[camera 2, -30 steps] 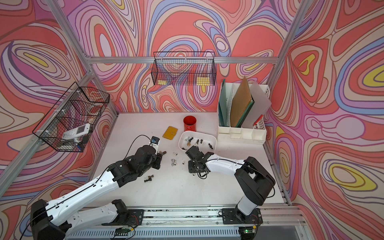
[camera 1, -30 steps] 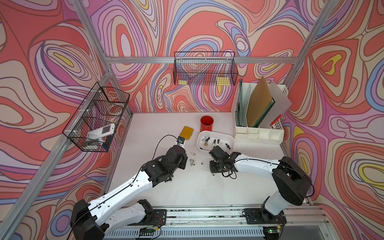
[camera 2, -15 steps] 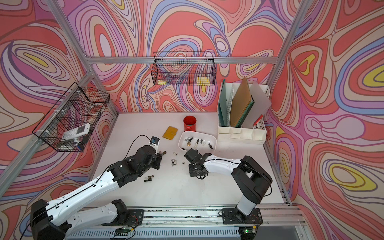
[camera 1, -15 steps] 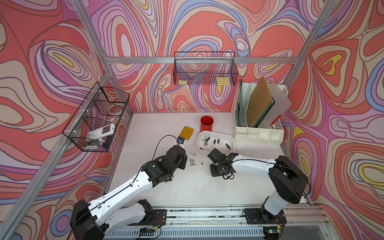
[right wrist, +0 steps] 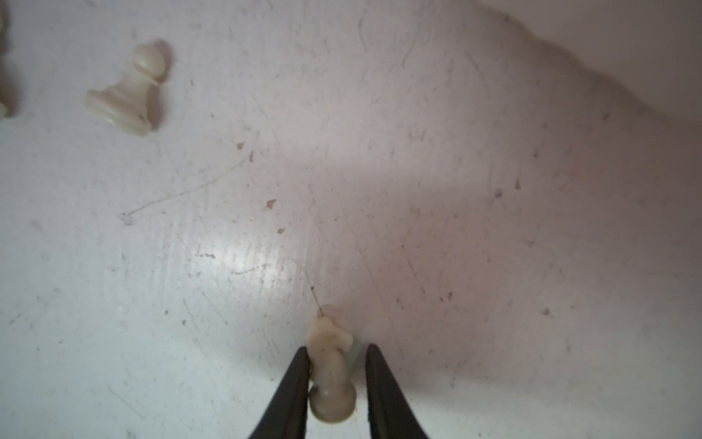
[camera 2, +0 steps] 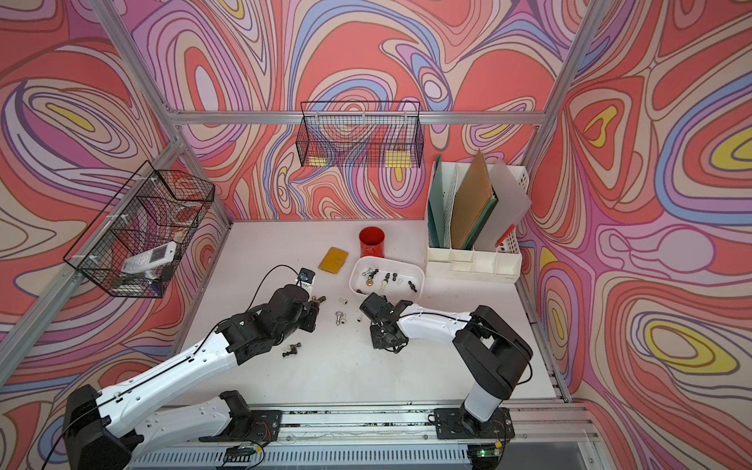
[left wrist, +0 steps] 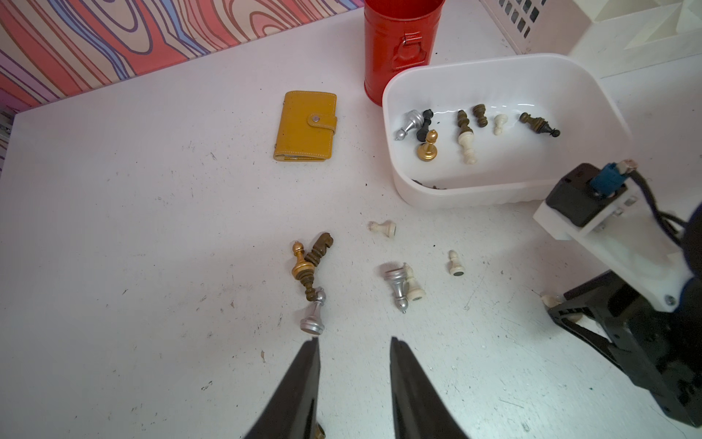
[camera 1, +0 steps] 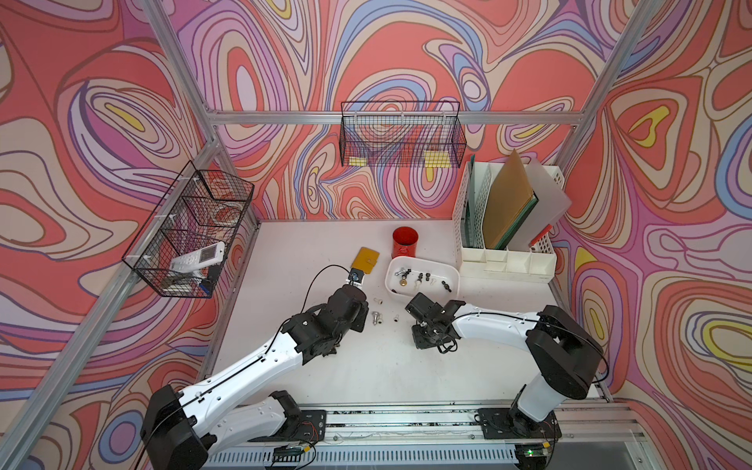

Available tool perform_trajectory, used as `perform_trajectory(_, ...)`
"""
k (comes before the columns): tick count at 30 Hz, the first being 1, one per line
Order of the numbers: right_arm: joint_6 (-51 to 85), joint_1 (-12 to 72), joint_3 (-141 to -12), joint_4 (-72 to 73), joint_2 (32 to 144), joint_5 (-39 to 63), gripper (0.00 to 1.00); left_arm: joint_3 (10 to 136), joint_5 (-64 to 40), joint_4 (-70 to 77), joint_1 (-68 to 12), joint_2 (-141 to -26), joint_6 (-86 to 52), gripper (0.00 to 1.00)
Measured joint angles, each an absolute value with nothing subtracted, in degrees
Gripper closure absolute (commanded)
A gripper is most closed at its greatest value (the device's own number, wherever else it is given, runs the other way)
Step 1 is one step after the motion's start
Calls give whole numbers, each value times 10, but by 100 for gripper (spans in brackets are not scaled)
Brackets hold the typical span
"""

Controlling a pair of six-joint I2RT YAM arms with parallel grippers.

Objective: Put the chess pieces into the storage box
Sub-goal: Pick up the chess piece at the center of the board, then place the chess piece in the storage box.

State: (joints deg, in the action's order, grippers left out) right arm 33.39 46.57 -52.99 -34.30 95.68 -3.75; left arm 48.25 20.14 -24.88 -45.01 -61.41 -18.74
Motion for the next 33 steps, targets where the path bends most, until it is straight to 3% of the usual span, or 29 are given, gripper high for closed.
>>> perform_trajectory(9, 326, 466, -525, -364, 946, -24, 88, 482, 201, -249, -450, -614, -189, 64)
perform_trajectory(21, 291, 457, -599, -377, 856, -47, 88, 482, 202, -249, -450, -608, -196, 63)
perform_trajectory(27, 253, 366, -618, -295, 830, -51, 88, 482, 201, -244, -450, -601, -200, 63)
perform_trajectory(33, 231, 231, -596, -135, 880, -39, 87, 498, 201, -244, -450, -601, -200, 63)
